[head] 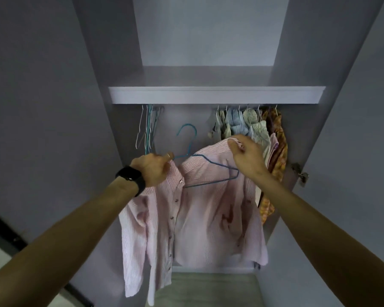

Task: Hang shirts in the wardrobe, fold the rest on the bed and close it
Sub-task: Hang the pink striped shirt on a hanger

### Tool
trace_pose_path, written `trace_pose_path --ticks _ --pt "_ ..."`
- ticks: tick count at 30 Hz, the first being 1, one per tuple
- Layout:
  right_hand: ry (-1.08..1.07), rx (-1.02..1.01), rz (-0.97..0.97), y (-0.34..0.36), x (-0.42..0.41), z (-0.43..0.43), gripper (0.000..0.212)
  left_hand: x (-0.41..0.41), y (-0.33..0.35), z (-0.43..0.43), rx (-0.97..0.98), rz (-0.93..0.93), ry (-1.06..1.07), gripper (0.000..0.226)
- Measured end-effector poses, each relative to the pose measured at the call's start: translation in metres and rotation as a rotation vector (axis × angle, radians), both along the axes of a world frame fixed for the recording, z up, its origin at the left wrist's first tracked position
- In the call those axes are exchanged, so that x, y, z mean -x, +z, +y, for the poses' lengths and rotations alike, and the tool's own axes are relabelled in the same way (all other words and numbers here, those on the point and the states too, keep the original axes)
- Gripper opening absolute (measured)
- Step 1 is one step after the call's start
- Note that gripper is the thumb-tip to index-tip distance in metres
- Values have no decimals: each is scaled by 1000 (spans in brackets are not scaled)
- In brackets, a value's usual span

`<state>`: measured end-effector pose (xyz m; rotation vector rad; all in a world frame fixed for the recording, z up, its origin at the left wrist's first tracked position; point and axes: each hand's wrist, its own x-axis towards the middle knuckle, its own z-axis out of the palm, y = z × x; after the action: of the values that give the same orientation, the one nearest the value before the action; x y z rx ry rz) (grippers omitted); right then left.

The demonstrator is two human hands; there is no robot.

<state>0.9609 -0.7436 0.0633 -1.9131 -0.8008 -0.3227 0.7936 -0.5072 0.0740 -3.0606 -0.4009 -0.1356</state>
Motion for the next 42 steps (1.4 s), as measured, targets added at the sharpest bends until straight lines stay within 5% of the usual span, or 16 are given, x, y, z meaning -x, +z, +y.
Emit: trace_pose_path --ticks 5,10,12,14,17,21,23,26,27,30,32,35,38,42 --pt "22 -219 59 -18 61 2 14 -9 -10 -14 19 -85 84 48" --pt "409 366 142 -72 88 -19 21 -7 -4 -15 -73 -120 53 56" --pt "360 264 185 -61 72 -29 19 0 -9 -12 -75 -137 13 57" --pt "111 139 8 -39 49 -33 35 5 -14 -8 -60 -205 -26 55" --pt "42 519 -188 -12 23 -23 59 4 -10 -9 -20 -332 -91 42" --pt "268 544 -198 -9 10 1 27 8 1 -10 -2 -424 -150 30" --pt "258 475 -237 -14 6 6 23 16 2 -8 133 -548 -108 24" --pt "205 394 -251 -26 3 8 21 29 6 -17 585 -982 10 14" --pt "207 380 -239 -30 4 9 20 32 6 -22 577 -974 -44 16" --pt "206 349 -219 -33 8 12 21 41 -4 -37 325 -574 -406 25" --pt "204 313 -207 -31 9 12 24 41 -2 -28 369 -420 -385 36" --pt "227 298 -230 -28 16 13 23 30 12 -12 361 -525 -145 39" --pt "272 300 -262 -23 26 21 22 9 24 -17 223 -427 -144 47" --pt "288 290 -260 -20 29 25 23 -18 25 -39 500 -496 -124 29"
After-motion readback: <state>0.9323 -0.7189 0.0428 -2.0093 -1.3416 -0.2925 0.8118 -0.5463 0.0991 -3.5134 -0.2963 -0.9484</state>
